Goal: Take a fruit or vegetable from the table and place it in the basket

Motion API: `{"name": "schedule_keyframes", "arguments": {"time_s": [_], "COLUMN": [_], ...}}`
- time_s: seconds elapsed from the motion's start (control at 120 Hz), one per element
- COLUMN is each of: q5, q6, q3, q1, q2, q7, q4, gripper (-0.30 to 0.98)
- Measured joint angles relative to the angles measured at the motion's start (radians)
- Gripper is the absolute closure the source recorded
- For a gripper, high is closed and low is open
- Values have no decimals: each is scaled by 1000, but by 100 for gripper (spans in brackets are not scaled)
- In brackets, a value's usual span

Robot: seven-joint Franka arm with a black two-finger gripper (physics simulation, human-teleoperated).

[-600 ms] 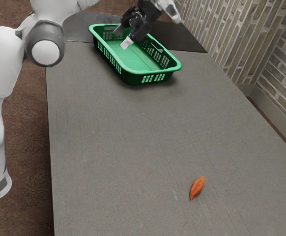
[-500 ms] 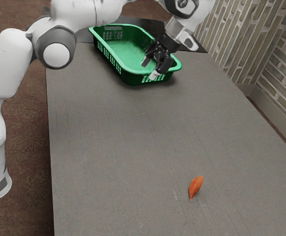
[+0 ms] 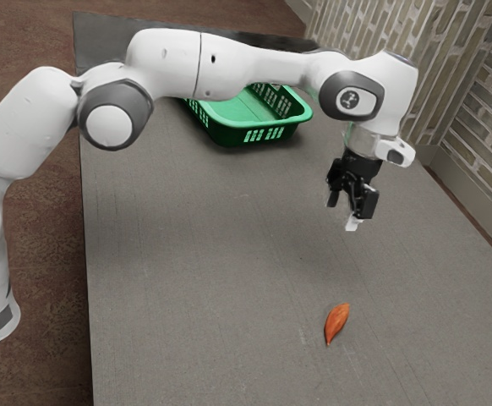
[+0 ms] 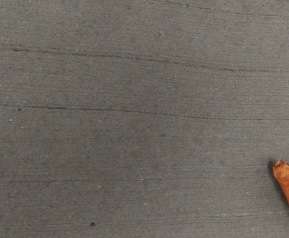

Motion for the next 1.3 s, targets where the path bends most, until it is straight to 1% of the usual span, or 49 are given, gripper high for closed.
{"name": "schedule_keyframes", "arguments": {"time_s": [0.158,0.408,0.575,0.8,0.917,1.167,1.3], "q5": [-38,-54,-81,-103,-100,-64,-50], "q6": [105,208,261,289,260,122,47], "q3": [2,4,26,-25,-37,-111,-130], "q1": [-10,-26,-86,-106,-102,-96,-96], "q2": [26,39,63,128,130,114,115], "q7": [-131,-361,-483,-619,-674,-775,-821], "q4": [-12,-15,-41,-50,-49,-50,-50], "gripper": [0,0,0,0,0,0,0]}}
